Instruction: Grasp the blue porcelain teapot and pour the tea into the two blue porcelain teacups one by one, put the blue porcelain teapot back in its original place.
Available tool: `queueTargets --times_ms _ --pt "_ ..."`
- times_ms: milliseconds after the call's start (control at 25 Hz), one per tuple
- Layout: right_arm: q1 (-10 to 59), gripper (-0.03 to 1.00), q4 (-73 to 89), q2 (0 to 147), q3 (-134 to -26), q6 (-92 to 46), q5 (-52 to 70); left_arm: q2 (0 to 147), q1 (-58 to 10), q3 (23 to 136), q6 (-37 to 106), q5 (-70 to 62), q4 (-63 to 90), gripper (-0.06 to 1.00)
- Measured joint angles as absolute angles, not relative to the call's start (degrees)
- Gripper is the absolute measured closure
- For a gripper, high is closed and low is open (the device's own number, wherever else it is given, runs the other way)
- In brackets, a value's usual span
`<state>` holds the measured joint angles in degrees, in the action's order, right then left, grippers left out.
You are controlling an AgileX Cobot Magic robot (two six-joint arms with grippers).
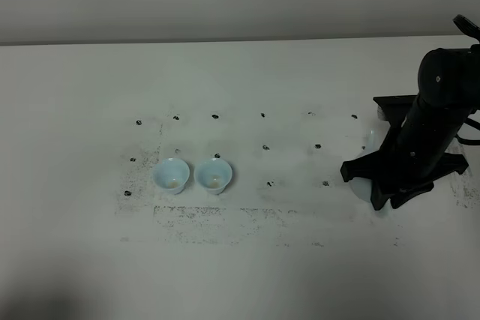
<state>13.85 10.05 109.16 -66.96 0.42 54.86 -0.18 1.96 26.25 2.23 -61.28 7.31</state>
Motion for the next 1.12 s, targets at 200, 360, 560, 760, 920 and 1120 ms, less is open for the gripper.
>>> queueTargets --times_ms 200,360,560,760,920,1120 --pt "13.9 0.91 9.7 109.2 -67.0 0.0 54.7 -0.2 2.0 26.3 2.2 -61.3 7.3 0.19" --pt "13.9 0.91 9.4 109.2 -67.0 -0.6 54.7 -0.2 2.0 26.3 2.2 -61.3 7.3 0.19" --pt "13.9 0.91 8.9 109.2 -67.0 -1.2 54.7 -0.2 2.0 26.3 2.2 -61.3 7.3 0.19" --pt "13.9 0.91 8.0 108.5 -66.8 -1.2 53.6 -0.2 2.0 26.3 2.2 -61.3 7.3 0.19" --pt "13.9 0.91 6.8 106.9 -66.7 -1.1 53.0 -0.2 2.0 26.3 2.2 -61.3 7.3 0.19" --pt "13.9 0.92 5.7 105.1 -66.6 -1.2 53.3 -0.2 2.0 26.3 2.2 -61.3 7.3 0.19"
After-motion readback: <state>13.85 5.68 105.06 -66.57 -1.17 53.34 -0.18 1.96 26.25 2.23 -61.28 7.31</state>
